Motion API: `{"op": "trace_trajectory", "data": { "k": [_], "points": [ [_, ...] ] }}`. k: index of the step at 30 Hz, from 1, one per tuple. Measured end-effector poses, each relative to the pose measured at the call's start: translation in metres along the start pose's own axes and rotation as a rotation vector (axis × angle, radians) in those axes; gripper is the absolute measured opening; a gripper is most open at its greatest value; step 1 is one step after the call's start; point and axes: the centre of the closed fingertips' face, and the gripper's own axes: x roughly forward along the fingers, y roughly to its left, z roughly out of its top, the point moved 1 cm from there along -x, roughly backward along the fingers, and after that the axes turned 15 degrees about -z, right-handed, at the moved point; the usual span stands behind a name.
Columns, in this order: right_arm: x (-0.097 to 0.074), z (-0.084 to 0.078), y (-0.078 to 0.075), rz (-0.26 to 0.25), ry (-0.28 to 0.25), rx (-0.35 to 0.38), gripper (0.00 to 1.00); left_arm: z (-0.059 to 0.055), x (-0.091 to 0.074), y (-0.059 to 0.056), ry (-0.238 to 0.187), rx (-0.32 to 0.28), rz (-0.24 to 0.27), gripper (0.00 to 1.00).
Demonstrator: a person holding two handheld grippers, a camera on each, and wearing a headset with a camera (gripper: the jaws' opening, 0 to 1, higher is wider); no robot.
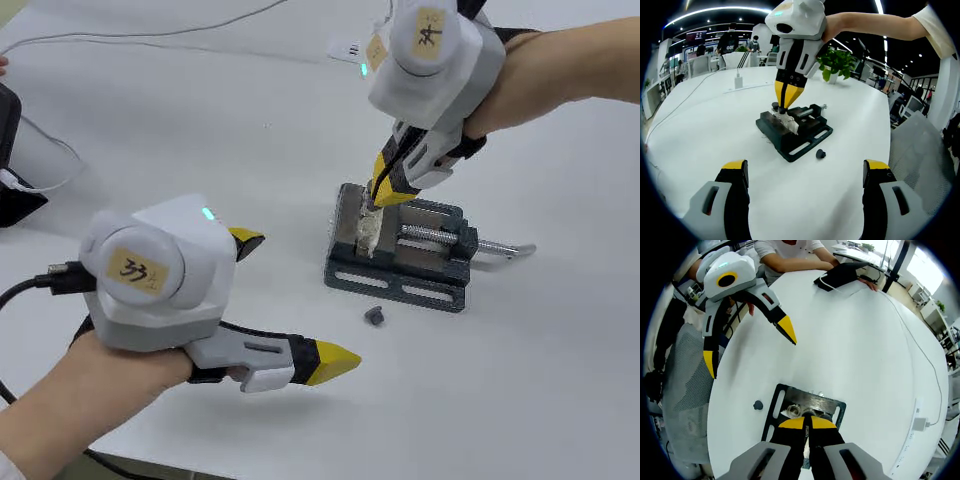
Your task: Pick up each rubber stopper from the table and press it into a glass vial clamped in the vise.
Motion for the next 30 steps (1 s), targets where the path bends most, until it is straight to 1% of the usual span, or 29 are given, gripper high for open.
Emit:
{"op": "trace_trajectory", "data": {
  "k": [2, 4, 6, 7, 9, 12, 14, 16, 17, 18, 22, 23, 25, 26, 27, 28, 30],
  "points": [
    [0.001, 0.000, 0.000, 0.005, 0.004, -0.001, 0.00, 0.000, 0.001, 0.000, -0.001, -0.003, -0.002, 0.95],
    [0.001, -0.001, 0.002, -0.003, 0.021, -0.034, 0.00, 0.000, 0.001, 0.000, -0.001, -0.002, -0.002, 0.95],
    [0.001, 0.002, 0.005, -0.012, 0.044, -0.043, 0.00, 0.000, 0.002, 0.001, -0.002, -0.005, -0.002, 0.94],
    [0.002, 0.002, 0.005, -0.012, 0.044, -0.047, 0.00, 0.000, 0.002, 0.001, -0.001, -0.006, -0.002, 0.94],
    [0.002, 0.002, 0.004, -0.008, 0.061, -0.022, 0.00, 0.000, 0.002, 0.002, -0.004, -0.007, -0.002, 0.94],
    [0.003, 0.002, 0.002, -0.001, 0.070, -0.016, 0.00, 0.000, 0.003, 0.002, -0.005, -0.007, -0.002, 0.94],
    [0.005, 0.001, 0.000, 0.006, 0.068, -0.015, 0.00, 0.000, 0.004, 0.001, -0.005, -0.010, -0.004, 0.95],
    [0.004, 0.000, 0.000, 0.014, 0.059, 0.014, 0.00, -0.001, 0.005, 0.001, -0.002, -0.010, -0.005, 0.94],
    [0.003, 0.001, 0.003, 0.013, 0.058, 0.022, 0.00, -0.002, 0.005, 0.001, -0.001, -0.011, -0.005, 0.94],
    [0.003, 0.000, 0.004, 0.014, 0.051, 0.012, 0.00, -0.002, 0.005, 0.001, -0.002, -0.013, -0.006, 0.94],
    [0.003, 0.000, 0.002, 0.020, 0.051, 0.028, 0.00, -0.003, 0.007, 0.002, 0.001, -0.017, -0.007, 0.94],
    [0.005, -0.001, -0.003, 0.022, 0.043, 0.025, 0.00, -0.002, 0.007, 0.002, 0.000, -0.018, -0.009, 0.94],
    [0.006, 0.001, -0.002, 0.024, 0.045, 0.045, 0.00, -0.002, 0.009, 0.003, 0.003, -0.016, -0.011, 0.94],
    [0.006, 0.002, -0.002, 0.025, 0.045, 0.020, 0.00, -0.002, 0.009, 0.003, 0.002, -0.015, -0.012, 0.94],
    [0.005, 0.001, 0.000, 0.022, 0.051, 0.019, 0.00, -0.002, 0.009, 0.003, 0.002, -0.016, -0.014, 0.94],
    [0.005, 0.001, 0.000, 0.018, 0.068, -0.008, 0.00, -0.001, 0.010, 0.003, 0.004, -0.015, -0.014, 0.94],
    [0.007, 0.001, -0.002, 0.019, 0.081, -0.023, 0.00, -0.001, 0.011, 0.004, 0.003, -0.015, -0.015, 0.94]
  ]
}}
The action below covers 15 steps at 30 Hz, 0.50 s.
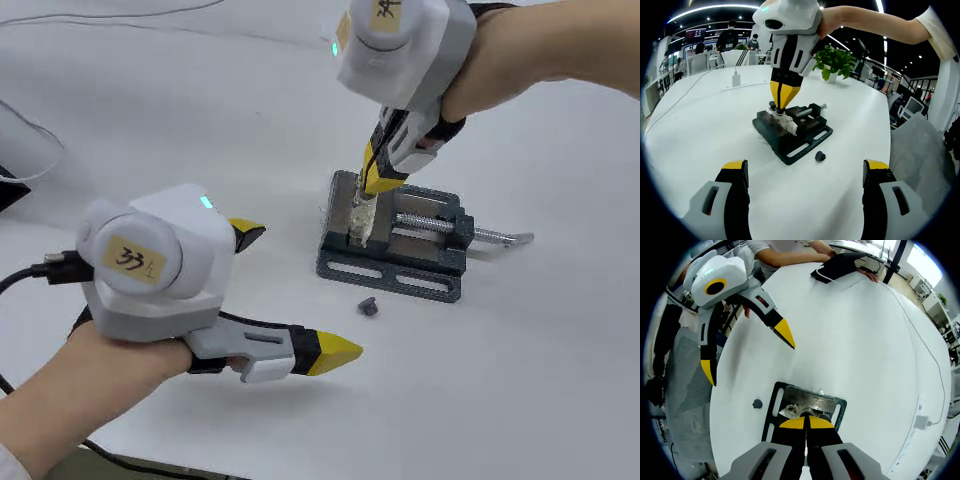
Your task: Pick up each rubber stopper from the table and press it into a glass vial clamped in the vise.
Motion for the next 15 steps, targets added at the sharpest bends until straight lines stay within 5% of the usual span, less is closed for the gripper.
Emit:
{"op": "trace_trajectory", "data": {
  "k": [15],
  "points": [
    [-0.0008, -0.0009, 0.0001, -0.004, 0.005, 0.060, 0.00, 0.0040, -0.0001, -0.0021, -0.004, 0.006, 0.003, 0.94]
  ]
}}
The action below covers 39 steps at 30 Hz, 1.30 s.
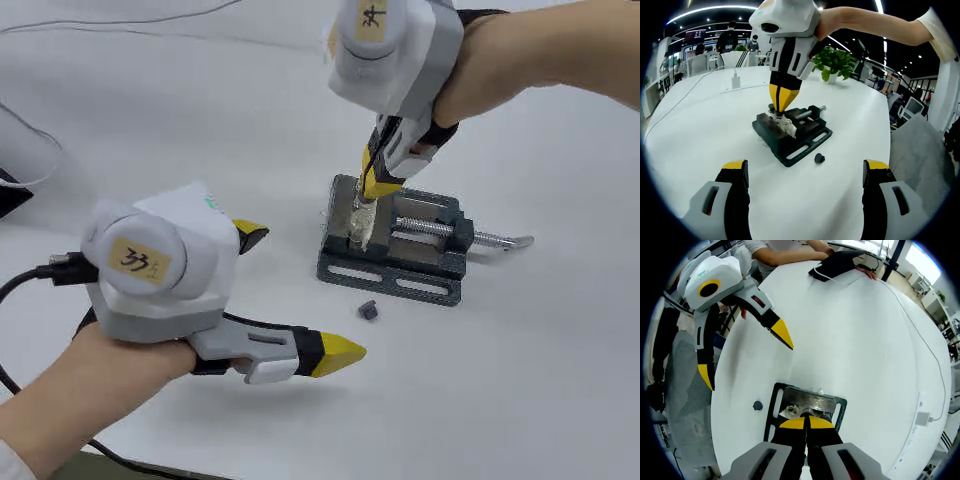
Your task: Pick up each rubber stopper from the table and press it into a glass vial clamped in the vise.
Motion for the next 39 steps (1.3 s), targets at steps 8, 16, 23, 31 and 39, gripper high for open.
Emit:
{"op": "trace_trajectory", "data": {
  "k": [8, 16, 23, 31, 39],
  "points": [
    [-0.001, -0.001, 0.000, -0.015, -0.063, 0.064, 0.00, 0.007, -0.005, -0.006, -0.001, 0.020, 0.007, 0.94],
    [-0.003, -0.002, 0.004, -0.040, -0.111, 0.099, 0.00, 0.015, -0.009, -0.003, -0.025, 0.018, 0.023, 0.94],
    [-0.004, -0.003, 0.002, -0.025, -0.084, 0.118, 0.00, 0.021, -0.011, -0.004, -0.033, 0.032, 0.029, 0.94],
    [-0.005, -0.003, 0.002, -0.047, -0.101, 0.141, 0.00, 0.024, -0.016, -0.002, -0.040, 0.040, 0.037, 0.94],
    [-0.004, -0.002, 0.000, -0.060, -0.103, 0.076, 0.00, 0.024, -0.017, -0.004, -0.037, 0.050, 0.039, 0.94]
  ]
}}
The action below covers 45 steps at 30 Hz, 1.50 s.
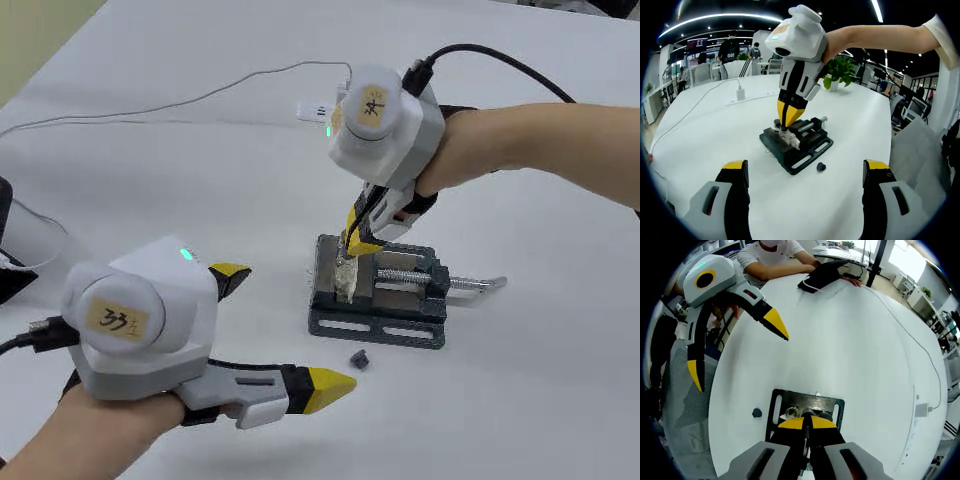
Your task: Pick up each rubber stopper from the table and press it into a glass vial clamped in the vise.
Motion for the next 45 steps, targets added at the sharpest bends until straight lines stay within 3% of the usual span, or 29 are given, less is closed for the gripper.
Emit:
{"op": "trace_trajectory", "data": {
  "k": [5, 8, 13, 23, 32, 45],
  "points": [
    [0.000, -0.001, 0.000, 0.007, 0.005, -0.018, 0.01, 0.000, -0.003, 0.001, 0.002, 0.004, 0.003, 0.94],
    [-0.004, 0.000, 0.009, 0.033, 0.005, -0.012, 0.10, 0.000, -0.004, 0.001, 0.003, 0.004, 0.006, 0.94],
    [-0.008, -0.001, 0.015, 0.006, -0.006, -0.021, 0.11, 0.000, -0.006, 0.001, 0.004, 0.007, 0.009, 0.94],
    [-0.018, -0.006, 0.015, -0.042, -0.077, 0.025, 0.28, 0.001, -0.008, -0.001, -0.001, 0.008, 0.014, 0.94],
    [-0.030, -0.011, 0.036, -0.043, -0.117, 0.053, 0.28, 0.000, -0.010, -0.007, -0.001, 0.014, 0.015, 0.94],
    [-0.032, -0.015, 0.070, -0.022, -0.139, 0.092, 0.26, -0.005, -0.012, -0.016, 0.003, 0.014, 0.014, 0.94]
  ]
}}
